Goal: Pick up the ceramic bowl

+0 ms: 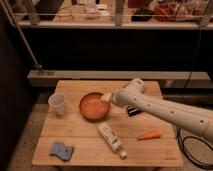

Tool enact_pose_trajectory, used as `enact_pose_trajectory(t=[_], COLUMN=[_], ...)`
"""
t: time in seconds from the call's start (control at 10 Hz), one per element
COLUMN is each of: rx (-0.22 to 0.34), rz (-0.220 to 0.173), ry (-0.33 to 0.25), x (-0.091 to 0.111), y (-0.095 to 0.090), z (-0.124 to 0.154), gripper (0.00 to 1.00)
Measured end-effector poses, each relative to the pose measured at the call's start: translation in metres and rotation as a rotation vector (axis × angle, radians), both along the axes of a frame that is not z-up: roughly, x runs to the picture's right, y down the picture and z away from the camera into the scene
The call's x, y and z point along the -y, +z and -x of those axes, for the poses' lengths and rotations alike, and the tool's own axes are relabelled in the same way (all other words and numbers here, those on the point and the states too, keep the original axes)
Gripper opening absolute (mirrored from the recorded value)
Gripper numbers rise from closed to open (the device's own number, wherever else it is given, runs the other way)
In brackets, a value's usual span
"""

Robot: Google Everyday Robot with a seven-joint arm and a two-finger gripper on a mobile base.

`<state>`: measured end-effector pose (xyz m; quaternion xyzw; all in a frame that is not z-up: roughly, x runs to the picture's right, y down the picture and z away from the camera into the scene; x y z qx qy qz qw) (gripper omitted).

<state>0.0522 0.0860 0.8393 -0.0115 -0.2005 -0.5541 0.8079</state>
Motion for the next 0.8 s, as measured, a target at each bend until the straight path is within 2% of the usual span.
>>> enact_pose_trajectory(t=[0.8], rx=[0.050], rz=[0.013], ry=[-0.049], x=[-0.020], y=[0.031], z=[0.016], gripper=[0.80])
